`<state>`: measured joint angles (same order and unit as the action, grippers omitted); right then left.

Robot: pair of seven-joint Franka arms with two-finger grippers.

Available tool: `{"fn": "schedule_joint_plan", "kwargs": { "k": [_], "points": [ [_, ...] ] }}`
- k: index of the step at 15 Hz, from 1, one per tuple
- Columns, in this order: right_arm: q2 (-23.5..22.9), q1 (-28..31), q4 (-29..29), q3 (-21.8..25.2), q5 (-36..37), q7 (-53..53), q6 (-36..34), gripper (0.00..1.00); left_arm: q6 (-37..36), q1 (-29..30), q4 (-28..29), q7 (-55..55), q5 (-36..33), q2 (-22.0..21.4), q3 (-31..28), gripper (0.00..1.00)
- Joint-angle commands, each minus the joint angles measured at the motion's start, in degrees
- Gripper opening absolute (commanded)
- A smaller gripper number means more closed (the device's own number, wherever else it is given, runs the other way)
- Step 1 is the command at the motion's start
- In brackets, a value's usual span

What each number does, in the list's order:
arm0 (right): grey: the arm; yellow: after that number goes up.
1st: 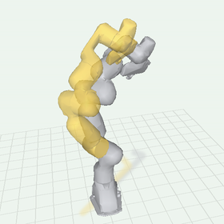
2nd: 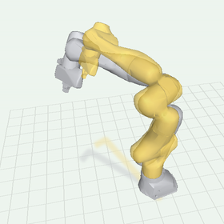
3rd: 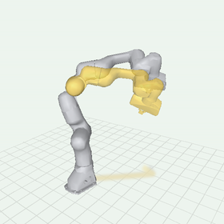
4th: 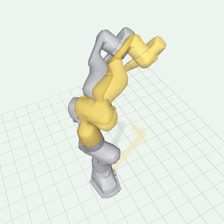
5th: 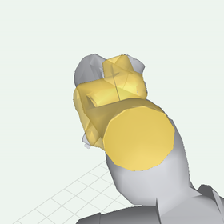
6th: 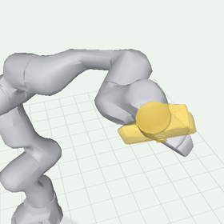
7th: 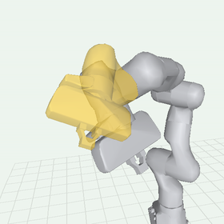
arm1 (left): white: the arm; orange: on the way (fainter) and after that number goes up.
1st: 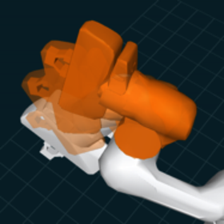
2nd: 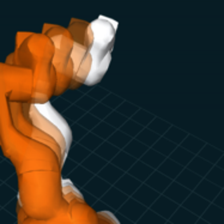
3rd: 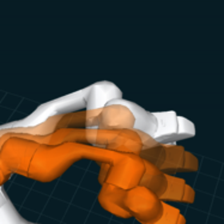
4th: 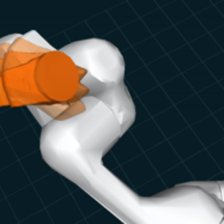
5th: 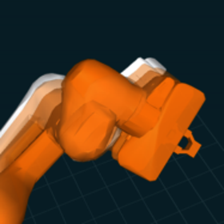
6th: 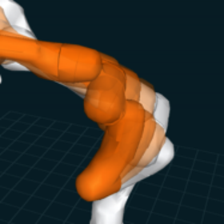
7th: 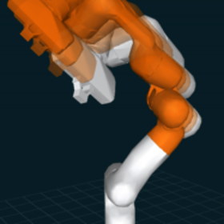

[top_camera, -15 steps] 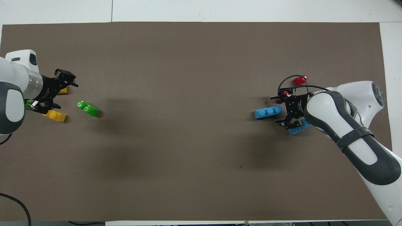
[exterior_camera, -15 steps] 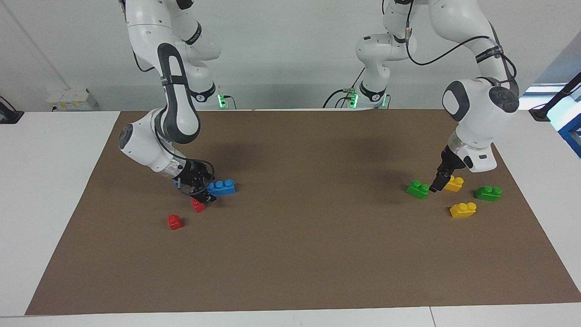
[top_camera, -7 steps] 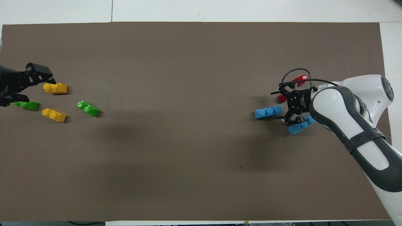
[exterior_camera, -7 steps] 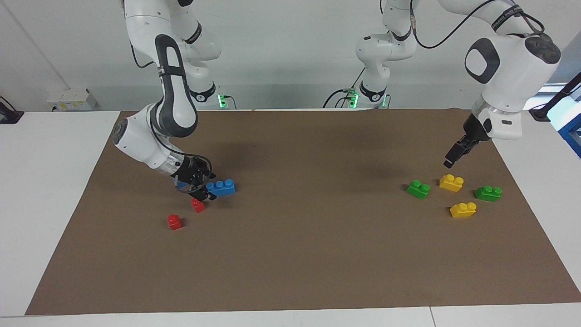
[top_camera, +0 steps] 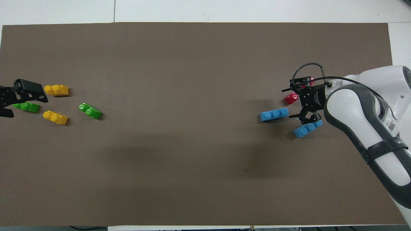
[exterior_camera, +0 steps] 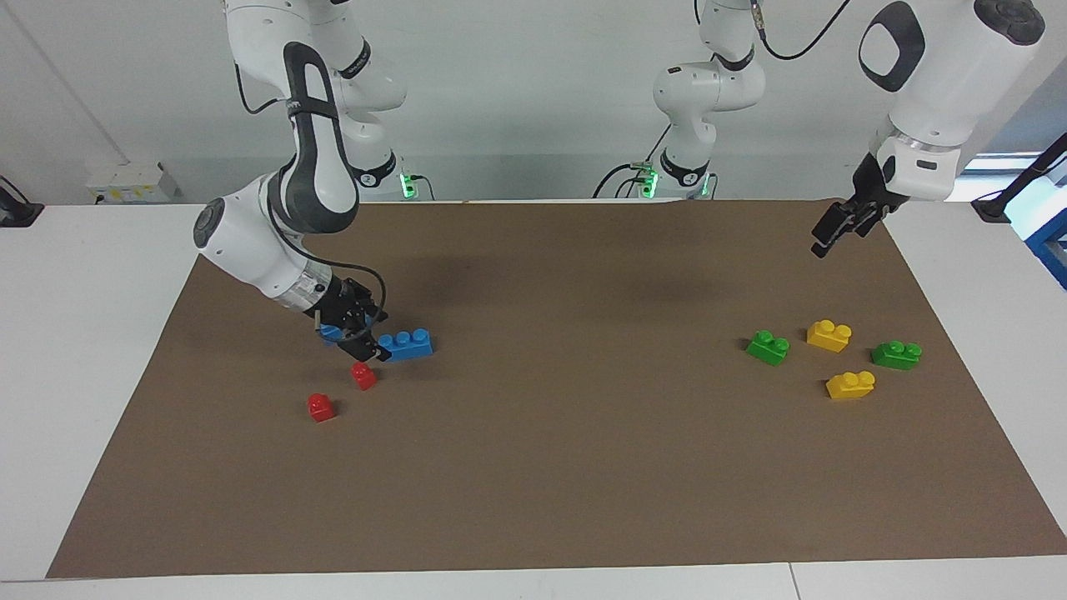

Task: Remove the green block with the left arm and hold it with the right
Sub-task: 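Release the blue brick with the right gripper and withdraw it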

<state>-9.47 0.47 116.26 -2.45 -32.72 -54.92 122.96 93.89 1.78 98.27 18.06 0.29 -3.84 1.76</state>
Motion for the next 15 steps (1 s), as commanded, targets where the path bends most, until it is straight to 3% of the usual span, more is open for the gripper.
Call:
{"fn": "schedule_joint_plan", "kwargs": {
  "k": [1, 8, 11, 15],
  "points": [
    [-0.37, 1.63, -7.08, -0.18, 6.51, -0.02, -6.66, 0.98, -7.04, -0.11, -3.61, -6.36, -0.56, -0.38, -0.18, 1.00],
    [0.50, 1.90, -13.25, -0.10, 16.97, 11.65, -10.90, 0.98, -15.67, -1.34, -9.15, -6.64, 1.98, -0.20, -0.61, 1.00],
    [2.00, 1.64, -13.87, -0.10, 21.03, 22.27, -11.86, 0.98, -12.00, -1.52, -8.19, -7.16, 2.79, -0.21, -0.88, 1.00],
    [3.32, 1.64, -14.65, -0.01, 22.44, 28.54, -14.59, 0.99, -7.85, -1.70, -7.31, -13.73, 2.17, 0.06, -1.05, 1.00]
  ]
}}
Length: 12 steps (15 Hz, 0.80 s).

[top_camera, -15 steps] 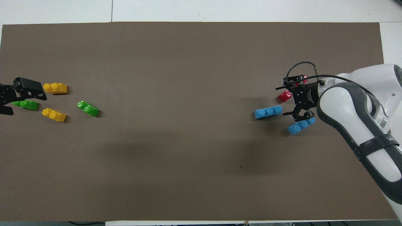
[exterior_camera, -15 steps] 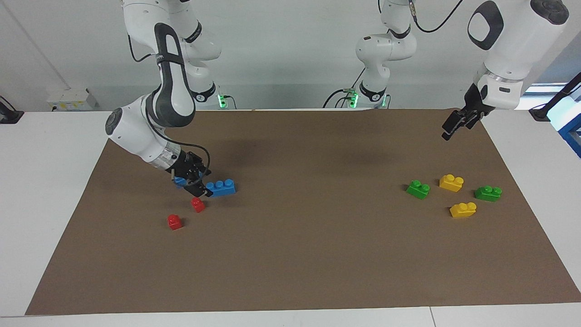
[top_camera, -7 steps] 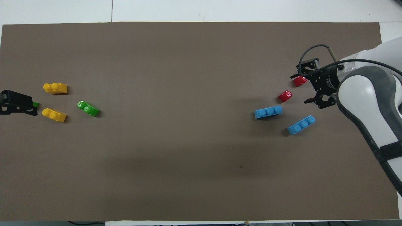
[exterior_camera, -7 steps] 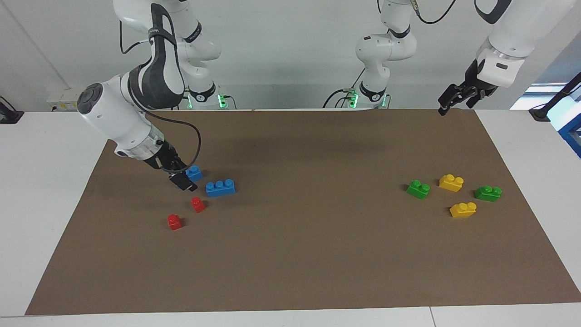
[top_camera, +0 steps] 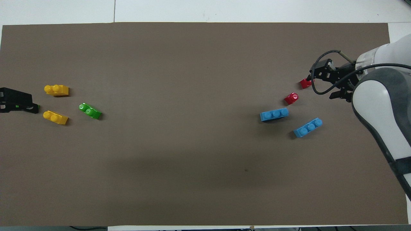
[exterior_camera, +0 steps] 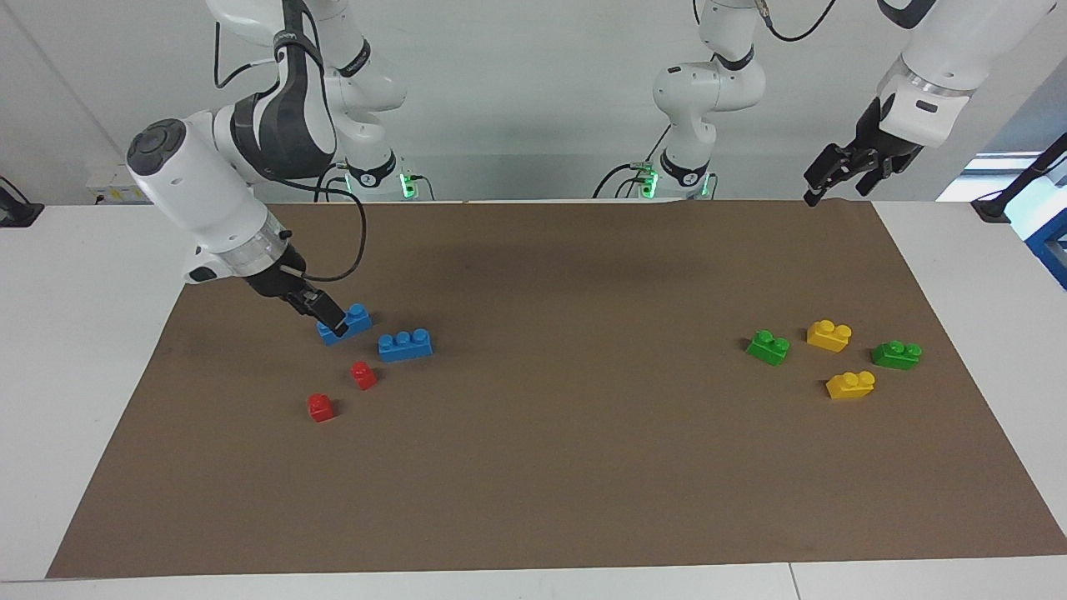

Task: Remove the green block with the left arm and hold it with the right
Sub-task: 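Release the blue brick with the right gripper and withdraw it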

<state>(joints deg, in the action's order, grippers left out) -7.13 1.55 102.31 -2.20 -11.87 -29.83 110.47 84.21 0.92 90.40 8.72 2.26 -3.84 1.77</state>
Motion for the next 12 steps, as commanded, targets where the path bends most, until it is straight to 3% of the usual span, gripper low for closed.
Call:
{"fn": "schedule_joint_plan", "kwargs": {
  "k": [1, 3, 6, 12],
  "points": [
    [1.58, 0.56, -0.97, -0.26, 2.98, 5.81, -2.37, 0.99, 1.83, -0.66, 0.66, -5.72, 0.20, 0.15, -1.16, 1.00],
    [3.60, 0.21, -1.15, -0.44, 7.28, 11.18, -2.19, 0.99, 2.10, -0.65, 0.83, -5.65, 0.11, 0.24, -1.16, 1.00],
    [5.71, 0.30, -1.15, -0.44, 7.74, 16.72, -1.84, 1.00, 5.34, -1.09, 2.24, -5.91, -3.05, 0.15, -0.90, 1.00],
    [10.46, -0.67, -0.09, -1.14, 7.65, 16.65, -6.66, 1.00, 5.09, -0.83, 2.15, -7.14, -3.32, 0.06, -0.54, 1.00]
  ]
}}
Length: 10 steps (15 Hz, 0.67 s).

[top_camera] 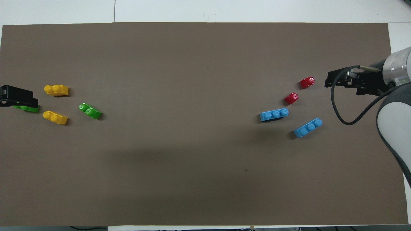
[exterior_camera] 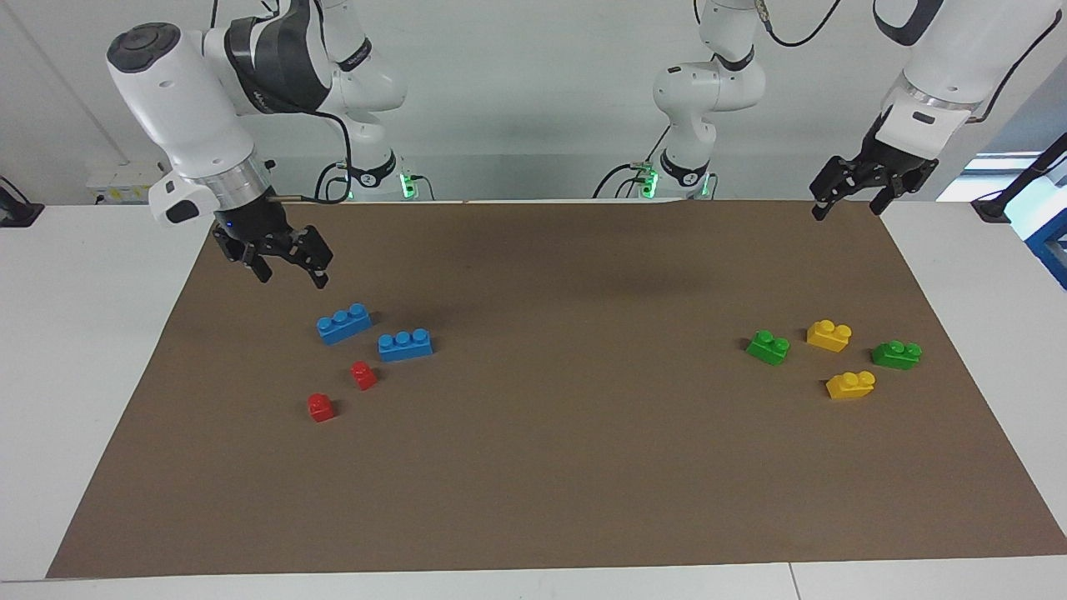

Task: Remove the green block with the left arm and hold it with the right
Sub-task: 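Release the blue brick with the right gripper and withdraw it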

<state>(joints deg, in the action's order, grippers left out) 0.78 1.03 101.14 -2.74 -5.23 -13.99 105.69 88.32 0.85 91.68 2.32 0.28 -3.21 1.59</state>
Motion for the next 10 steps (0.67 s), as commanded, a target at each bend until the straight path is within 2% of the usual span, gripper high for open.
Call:
{"fn": "schedule_joint_plan", "kwargs": {
  "k": [1, 5, 8, 10],
  "points": [
    [3.87, -0.84, 0.81, -0.60, 1.01, 0.72, -3.54, 1.00, 1.06, -0.59, 0.87, -0.74, -1.33, -0.57, -0.27, 1.00],
    [9.84, -0.15, 0.46, 0.01, 1.10, 5.88, -7.06, 1.00, 1.24, -0.33, 0.95, -1.00, -1.33, -0.92, -0.27, 1.00],
    [9.60, 0.03, -1.29, 0.19, 4.68, 16.60, -7.96, 1.00, 1.33, -0.33, 0.87, -1.01, -1.25, -0.83, -0.35, 1.00],
    [7.76, 0.20, -3.40, 0.19, 8.03, 18.38, -7.77, 1.00, 1.06, -0.33, 0.78, -1.09, -1.25, -0.92, -0.36, 1.00]
  ]
}}
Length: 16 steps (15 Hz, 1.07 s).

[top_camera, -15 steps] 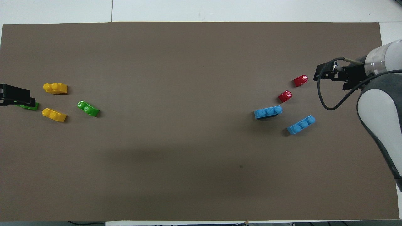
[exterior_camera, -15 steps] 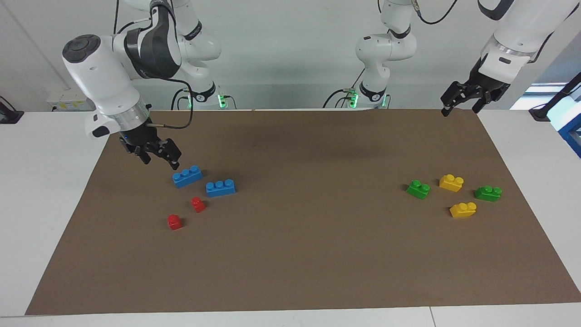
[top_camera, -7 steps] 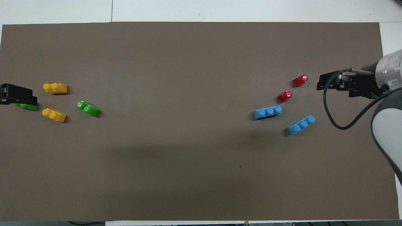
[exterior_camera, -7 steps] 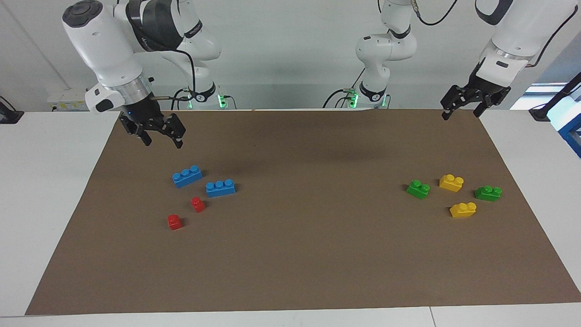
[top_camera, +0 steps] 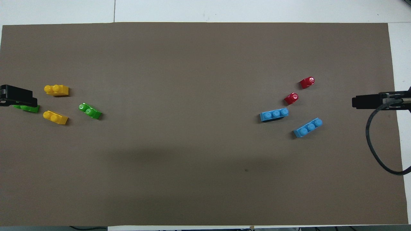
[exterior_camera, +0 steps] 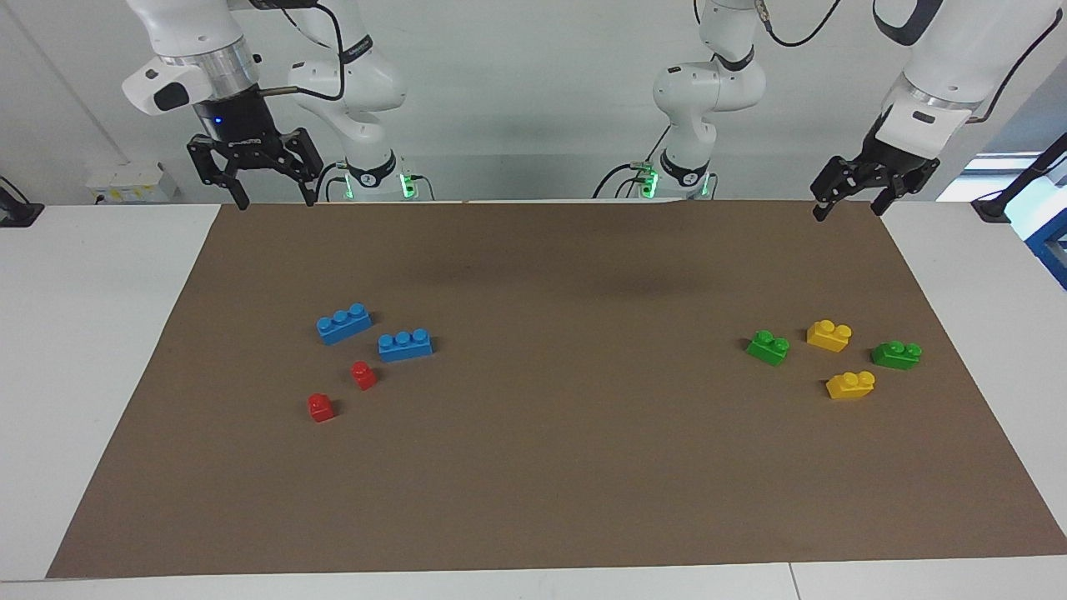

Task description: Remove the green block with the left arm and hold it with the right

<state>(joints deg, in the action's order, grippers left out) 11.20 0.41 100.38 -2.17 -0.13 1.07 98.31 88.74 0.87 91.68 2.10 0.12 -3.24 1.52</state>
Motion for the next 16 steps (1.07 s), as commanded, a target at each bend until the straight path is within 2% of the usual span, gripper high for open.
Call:
{"fn": "schedule_joint_plan", "kwargs": {
  "k": [1, 5, 16],
  "points": [
    [-3.63, 0.91, -3.69, -0.46, 2.68, 3.32, -1.27, 1.00, 0.73, -0.34, 0.78, -0.78, -1.08, -0.89, -0.21, 1.00],
    [-5.74, 1.17, -5.46, -0.29, 0.49, 2.71, -4.53, 1.00, 0.99, -0.34, 0.87, -0.78, -1.00, -0.81, -0.29, 1.00],
    [-5.57, 1.70, -5.11, -0.29, -3.03, -2.13, -8.40, 1.00, 0.55, -0.25, 0.95, -0.78, -1.00, -0.89, -0.56, 1.00]
  ]
}}
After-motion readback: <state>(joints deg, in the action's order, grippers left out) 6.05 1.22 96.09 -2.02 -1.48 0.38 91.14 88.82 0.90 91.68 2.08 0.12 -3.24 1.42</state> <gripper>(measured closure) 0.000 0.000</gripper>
